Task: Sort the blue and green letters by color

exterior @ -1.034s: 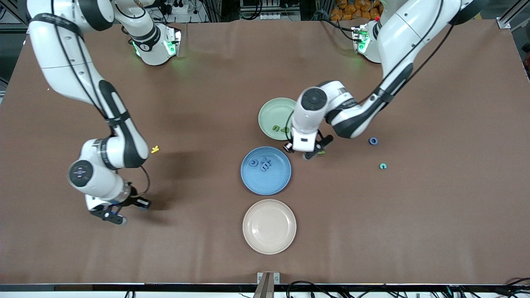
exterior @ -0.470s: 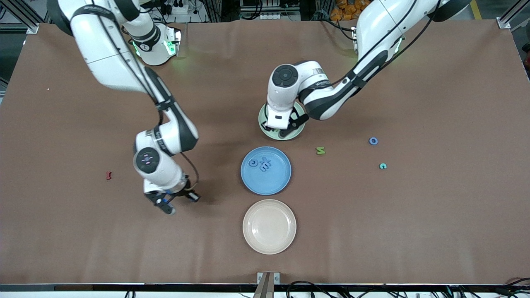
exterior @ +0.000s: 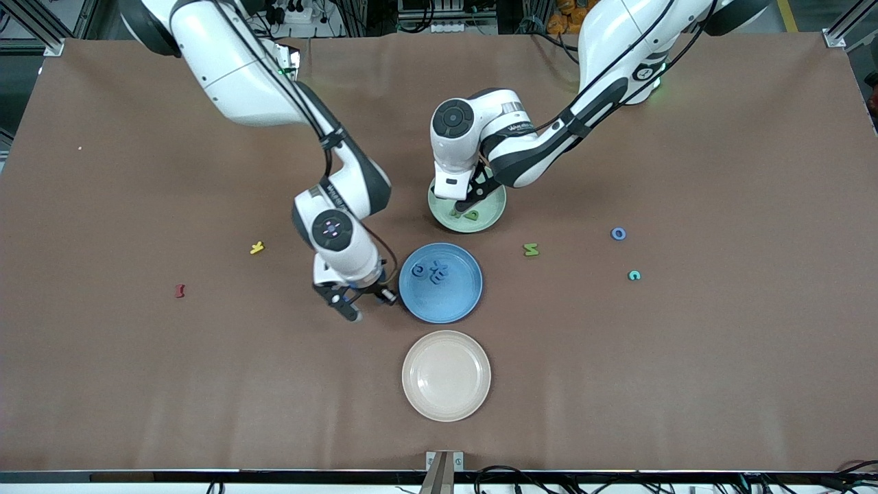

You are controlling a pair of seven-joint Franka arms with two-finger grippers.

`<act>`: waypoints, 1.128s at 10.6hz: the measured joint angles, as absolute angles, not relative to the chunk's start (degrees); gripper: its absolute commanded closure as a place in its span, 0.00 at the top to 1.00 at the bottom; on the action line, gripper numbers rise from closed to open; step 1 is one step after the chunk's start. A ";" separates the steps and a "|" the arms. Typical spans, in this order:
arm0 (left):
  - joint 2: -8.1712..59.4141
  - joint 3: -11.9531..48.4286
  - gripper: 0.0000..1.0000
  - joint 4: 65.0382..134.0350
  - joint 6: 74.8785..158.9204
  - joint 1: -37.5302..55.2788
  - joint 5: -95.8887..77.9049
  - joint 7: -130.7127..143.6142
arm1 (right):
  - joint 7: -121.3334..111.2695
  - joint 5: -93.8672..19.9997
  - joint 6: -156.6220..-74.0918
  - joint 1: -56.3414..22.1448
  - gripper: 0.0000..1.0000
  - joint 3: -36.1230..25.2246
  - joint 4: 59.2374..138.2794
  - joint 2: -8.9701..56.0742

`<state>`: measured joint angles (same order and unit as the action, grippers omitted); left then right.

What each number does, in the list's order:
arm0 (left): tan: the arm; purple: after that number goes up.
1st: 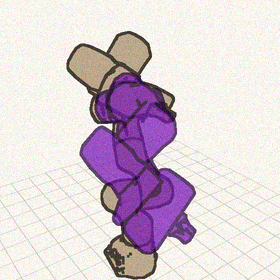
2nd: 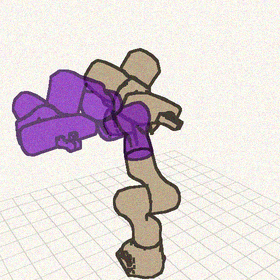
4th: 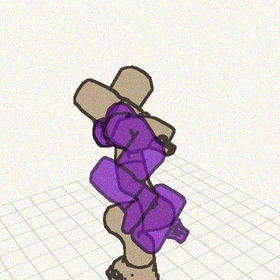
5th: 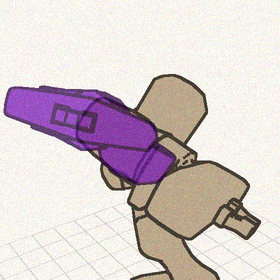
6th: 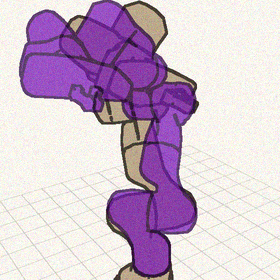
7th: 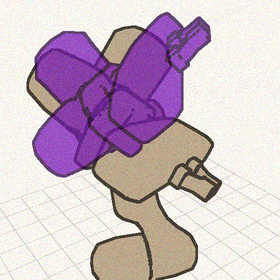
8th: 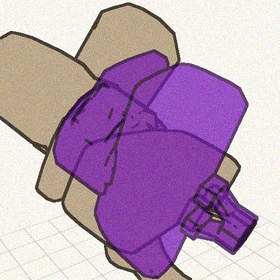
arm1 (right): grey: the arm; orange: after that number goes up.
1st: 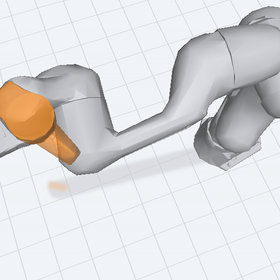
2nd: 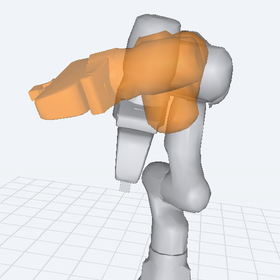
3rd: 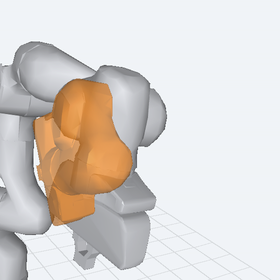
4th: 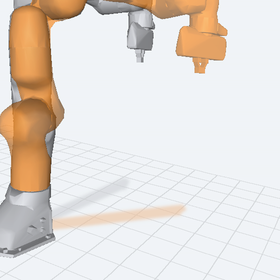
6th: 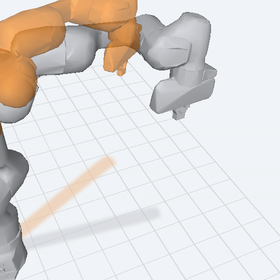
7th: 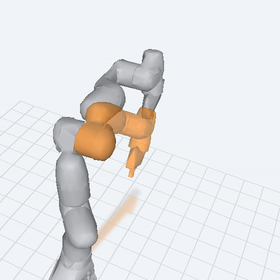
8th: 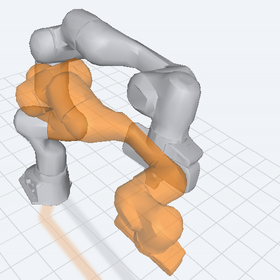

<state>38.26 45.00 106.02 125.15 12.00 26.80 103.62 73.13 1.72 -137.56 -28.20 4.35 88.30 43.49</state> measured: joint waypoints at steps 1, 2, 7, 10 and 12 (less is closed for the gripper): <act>38.47 44.92 1.00 106.02 125.15 11.94 26.80 103.60 | 75.09 1.72 -137.56 -29.56 0.00 4.72 87.93 43.49; 38.56 44.91 1.00 106.02 125.15 11.98 26.80 103.59 | 76.74 1.72 -137.55 -30.66 0.00 4.86 87.48 43.49; 38.56 43.74 1.00 106.11 124.95 7.35 29.09 98.25 | 85.24 1.70 -137.48 -33.35 1.00 7.22 85.69 43.60; 38.57 43.63 1.00 108.93 127.14 0.37 33.13 94.10 | 88.34 1.70 -136.82 -33.29 1.00 7.62 85.29 43.67; 38.59 43.64 1.00 113.25 131.73 -2.47 37.80 94.05 | 87.22 1.72 -135.11 -32.90 1.00 7.55 85.06 43.68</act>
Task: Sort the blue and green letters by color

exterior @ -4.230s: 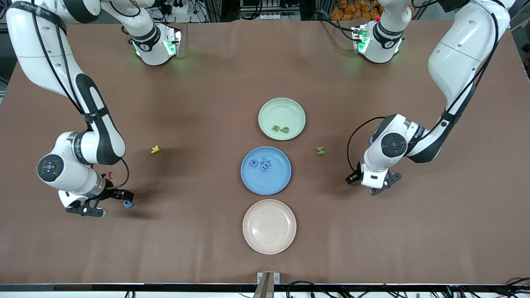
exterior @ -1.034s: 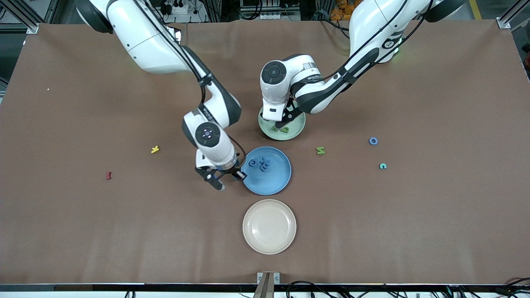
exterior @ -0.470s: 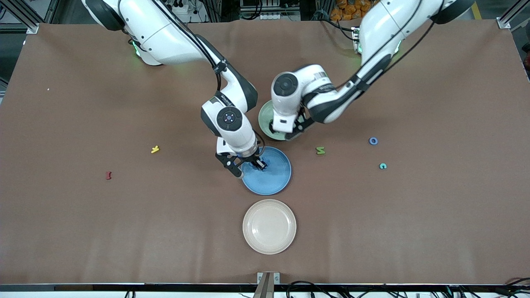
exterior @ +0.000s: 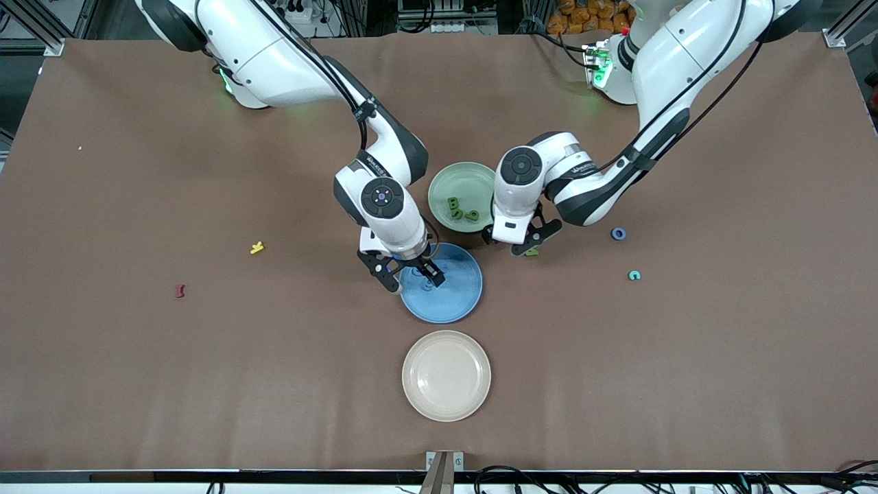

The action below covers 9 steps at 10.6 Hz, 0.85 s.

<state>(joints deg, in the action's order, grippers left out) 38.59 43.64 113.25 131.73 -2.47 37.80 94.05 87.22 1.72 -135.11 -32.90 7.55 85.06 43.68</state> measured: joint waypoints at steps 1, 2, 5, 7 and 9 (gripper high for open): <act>38.59 43.64 1.00 115.09 133.82 -3.51 39.30 94.05 | 84.96 1.75 -133.65 -32.48 1.00 7.48 84.71 43.66; 38.59 43.64 1.00 116.25 135.24 -4.15 40.21 94.05 | 81.23 1.78 -131.37 -31.64 1.00 7.38 84.25 43.60; 38.59 43.62 1.00 118.46 138.93 -6.94 44.91 93.01 | 67.45 1.89 -126.00 -25.80 1.00 7.07 83.54 43.00; 38.62 43.62 1.00 119.32 140.98 -9.42 45.90 88.92 | 57.30 1.97 -123.83 -20.27 1.00 6.70 83.51 42.06; 38.72 43.60 1.00 119.47 142.06 -11.00 45.92 85.36 | 48.18 2.10 -122.82 -14.39 1.00 6.34 83.49 41.10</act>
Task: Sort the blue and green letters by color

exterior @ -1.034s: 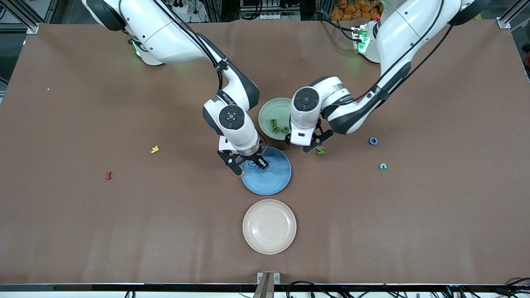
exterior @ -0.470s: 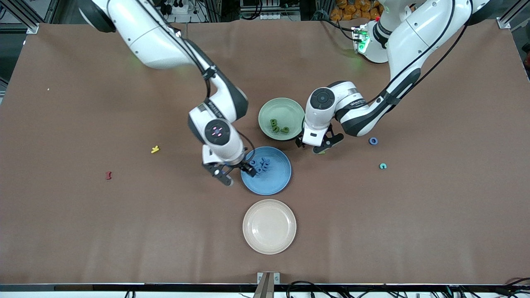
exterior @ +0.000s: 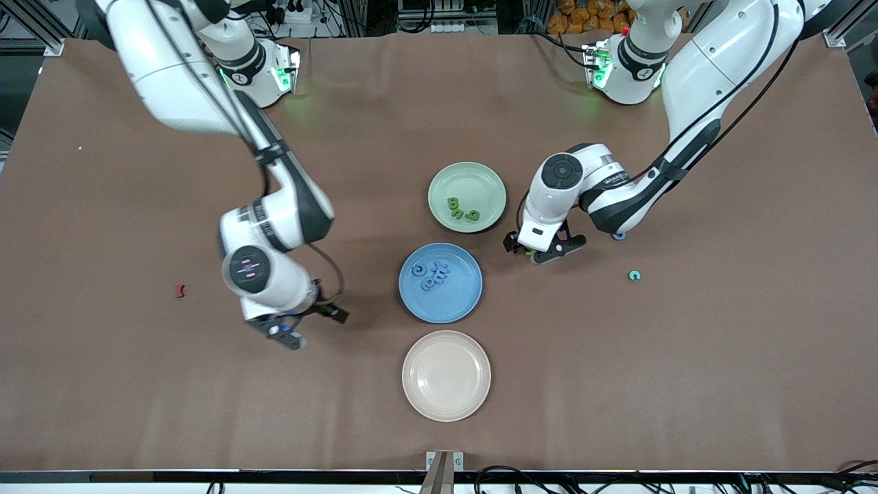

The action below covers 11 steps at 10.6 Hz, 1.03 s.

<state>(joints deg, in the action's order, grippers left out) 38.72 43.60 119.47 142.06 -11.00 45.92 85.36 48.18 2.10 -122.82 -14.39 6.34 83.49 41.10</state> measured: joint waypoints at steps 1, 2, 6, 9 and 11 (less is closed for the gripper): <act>38.82 43.44 1.00 119.51 142.62 -11.12 46.15 84.85 | 44.89 2.14 -122.71 -11.80 1.00 5.85 83.49 40.82; 38.98 43.22 1.00 119.54 142.92 -11.03 46.86 84.75 | 41.73 2.19 -122.68 -9.16 1.00 5.37 83.50 40.76; 39.59 42.57 1.00 119.53 143.27 -11.00 49.46 82.63 | 30.80 5.87 -122.62 1.57 1.00 4.86 83.52 40.76; 39.60 42.20 1.00 119.34 143.56 -10.97 49.49 81.76 | 24.24 7.08 -122.81 4.21 1.00 2.84 83.30 40.16; 39.66 42.16 0.78 119.23 143.61 -10.85 49.50 81.73 | 17.37 7.23 -122.20 4.42 1.00 0.11 83.13 36.72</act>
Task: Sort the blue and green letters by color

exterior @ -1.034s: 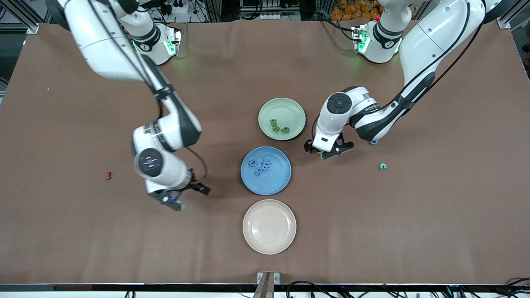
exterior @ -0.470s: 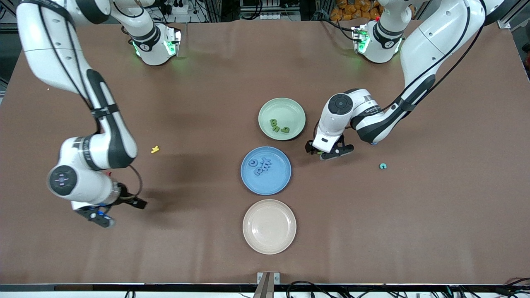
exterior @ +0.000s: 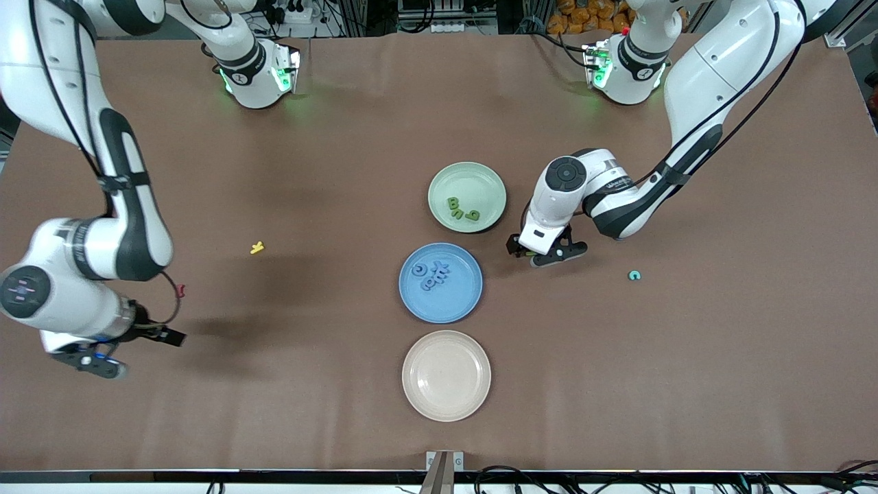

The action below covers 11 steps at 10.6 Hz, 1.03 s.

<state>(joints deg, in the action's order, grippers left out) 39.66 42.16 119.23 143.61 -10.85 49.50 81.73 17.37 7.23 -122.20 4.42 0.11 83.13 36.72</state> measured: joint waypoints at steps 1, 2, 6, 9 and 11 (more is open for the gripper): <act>39.72 42.13 0.01 119.18 143.61 -10.77 49.50 81.73 | 14.19 7.23 -120.65 5.14 1.00 -0.48 83.11 34.19; 39.78 42.09 0.00 119.13 143.61 -10.74 49.51 81.73 | 11.13 7.20 -118.51 6.06 1.00 -0.61 83.10 31.32; 39.55 42.13 0.00 118.41 143.73 -10.79 49.51 81.70 | 4.34 3.26 -105.46 7.34 1.00 -0.65 83.10 21.23; 39.42 42.14 0.00 118.33 143.75 -10.78 49.51 81.70 | 3.48 0.78 -96.03 7.45 1.00 -1.07 82.85 14.85; 39.31 42.18 0.00 118.13 143.76 -10.81 49.51 81.70 | 3.22 0.51 -91.46 7.30 1.00 -1.61 82.22 11.13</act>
